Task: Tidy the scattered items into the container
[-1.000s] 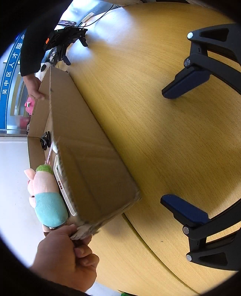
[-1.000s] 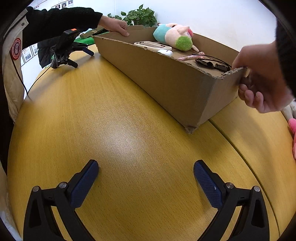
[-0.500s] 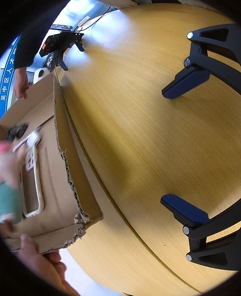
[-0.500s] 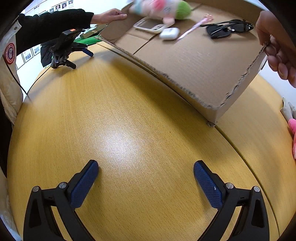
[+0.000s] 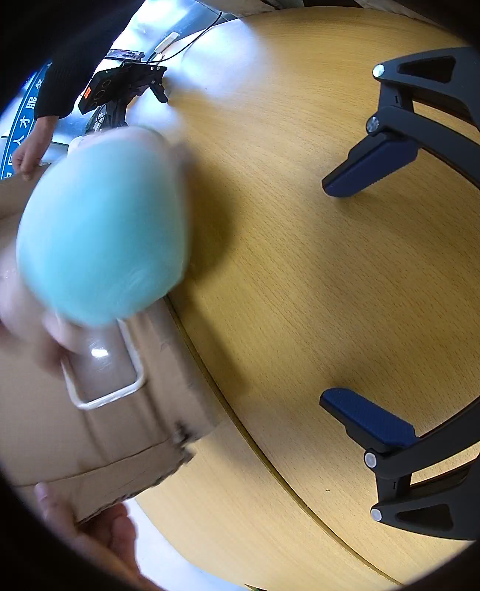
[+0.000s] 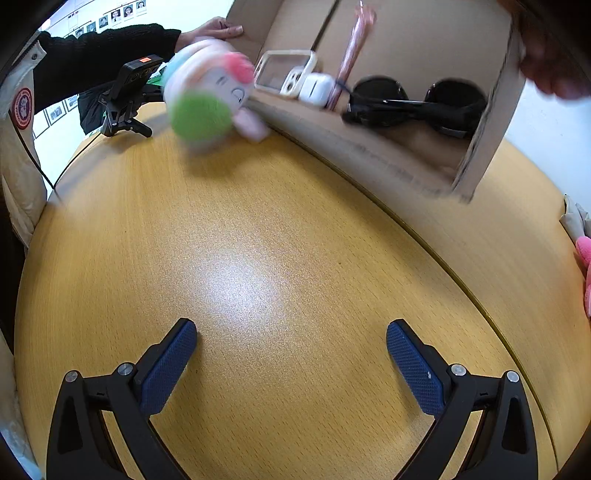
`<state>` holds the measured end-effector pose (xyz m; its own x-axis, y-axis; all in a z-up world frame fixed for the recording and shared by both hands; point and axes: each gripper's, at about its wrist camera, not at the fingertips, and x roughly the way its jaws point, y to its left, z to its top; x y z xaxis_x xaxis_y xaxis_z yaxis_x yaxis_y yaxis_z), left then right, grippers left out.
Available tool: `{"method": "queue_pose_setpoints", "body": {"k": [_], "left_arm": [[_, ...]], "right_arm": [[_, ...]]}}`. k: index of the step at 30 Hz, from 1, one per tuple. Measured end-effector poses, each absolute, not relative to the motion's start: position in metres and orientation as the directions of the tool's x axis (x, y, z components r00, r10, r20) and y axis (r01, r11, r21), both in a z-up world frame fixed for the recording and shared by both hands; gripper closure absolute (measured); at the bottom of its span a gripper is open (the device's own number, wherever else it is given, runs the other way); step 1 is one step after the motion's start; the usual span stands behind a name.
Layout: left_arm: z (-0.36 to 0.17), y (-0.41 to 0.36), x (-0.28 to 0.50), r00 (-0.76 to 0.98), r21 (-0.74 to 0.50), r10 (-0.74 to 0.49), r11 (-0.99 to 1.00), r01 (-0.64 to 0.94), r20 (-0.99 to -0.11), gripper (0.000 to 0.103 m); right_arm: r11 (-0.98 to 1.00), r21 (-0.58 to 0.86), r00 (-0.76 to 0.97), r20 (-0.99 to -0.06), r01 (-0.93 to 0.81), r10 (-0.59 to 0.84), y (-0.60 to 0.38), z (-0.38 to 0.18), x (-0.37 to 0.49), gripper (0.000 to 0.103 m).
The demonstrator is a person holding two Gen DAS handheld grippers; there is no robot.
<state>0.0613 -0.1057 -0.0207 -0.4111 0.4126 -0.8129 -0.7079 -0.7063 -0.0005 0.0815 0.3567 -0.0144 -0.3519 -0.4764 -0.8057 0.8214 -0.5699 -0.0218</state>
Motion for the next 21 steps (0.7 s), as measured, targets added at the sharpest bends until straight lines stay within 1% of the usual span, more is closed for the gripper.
{"method": "queue_pose_setpoints", "body": {"k": [21], "left_arm": [[-0.0216,-0.1059,0.0646,-0.413,0.001,0.412,-0.706,-0.708,-0.812,0.000]], "right_arm": [[-0.571,-0.022,-0.353,-0.806,0.821,-0.476,0.3539,-0.0148,0.0833,0.000]]}}
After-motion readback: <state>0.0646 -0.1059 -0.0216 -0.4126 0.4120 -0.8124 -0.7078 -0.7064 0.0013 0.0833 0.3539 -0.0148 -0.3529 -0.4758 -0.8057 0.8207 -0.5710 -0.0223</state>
